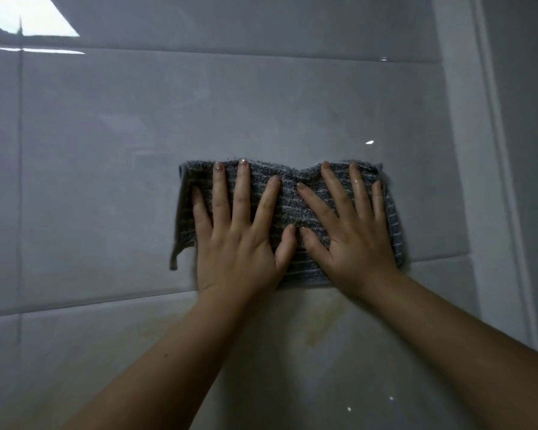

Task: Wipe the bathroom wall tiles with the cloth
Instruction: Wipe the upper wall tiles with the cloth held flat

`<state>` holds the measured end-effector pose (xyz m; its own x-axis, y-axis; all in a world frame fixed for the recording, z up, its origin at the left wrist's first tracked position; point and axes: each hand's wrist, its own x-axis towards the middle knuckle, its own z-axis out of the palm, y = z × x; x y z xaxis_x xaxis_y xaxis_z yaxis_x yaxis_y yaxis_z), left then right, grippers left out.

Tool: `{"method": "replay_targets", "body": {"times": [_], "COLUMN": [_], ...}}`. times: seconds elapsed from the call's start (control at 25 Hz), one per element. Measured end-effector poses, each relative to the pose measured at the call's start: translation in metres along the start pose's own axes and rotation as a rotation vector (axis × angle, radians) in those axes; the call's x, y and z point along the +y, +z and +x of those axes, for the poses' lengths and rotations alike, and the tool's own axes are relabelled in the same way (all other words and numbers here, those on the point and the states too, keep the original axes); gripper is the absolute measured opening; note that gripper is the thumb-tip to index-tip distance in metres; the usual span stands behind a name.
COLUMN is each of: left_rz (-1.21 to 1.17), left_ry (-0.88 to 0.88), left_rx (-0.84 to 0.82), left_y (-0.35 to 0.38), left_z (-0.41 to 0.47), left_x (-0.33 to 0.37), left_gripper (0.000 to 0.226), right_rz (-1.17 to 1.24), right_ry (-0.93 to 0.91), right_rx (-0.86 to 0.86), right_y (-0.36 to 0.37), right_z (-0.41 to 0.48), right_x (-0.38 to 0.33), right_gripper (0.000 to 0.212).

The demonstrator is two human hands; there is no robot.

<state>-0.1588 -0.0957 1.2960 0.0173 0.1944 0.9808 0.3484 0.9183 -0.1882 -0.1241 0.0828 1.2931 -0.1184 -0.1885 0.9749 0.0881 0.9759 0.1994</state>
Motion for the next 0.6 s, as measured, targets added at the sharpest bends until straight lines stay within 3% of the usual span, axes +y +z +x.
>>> {"method": "replay_targets", "body": {"times": [0.32,0.6], "left_rz": [-0.019,-0.039], "left_ry": [0.043,0.118], "left_rx": [-0.022,-0.008], "left_y": [0.025,0.024], "left_z": [0.04,0.033], "left_x": [0.11,0.1], "left_gripper": [0.071,0.067], "right_rz": [-0.001,0.017], "right_ry": [0.076,0.155], "right_rx": [-0.007,0.026], "right_y": [-0.008,-0.003], "right_z": [-0.019,-0.025], "right_x": [0.112,0.102], "right_gripper": [0.059,0.061]}}
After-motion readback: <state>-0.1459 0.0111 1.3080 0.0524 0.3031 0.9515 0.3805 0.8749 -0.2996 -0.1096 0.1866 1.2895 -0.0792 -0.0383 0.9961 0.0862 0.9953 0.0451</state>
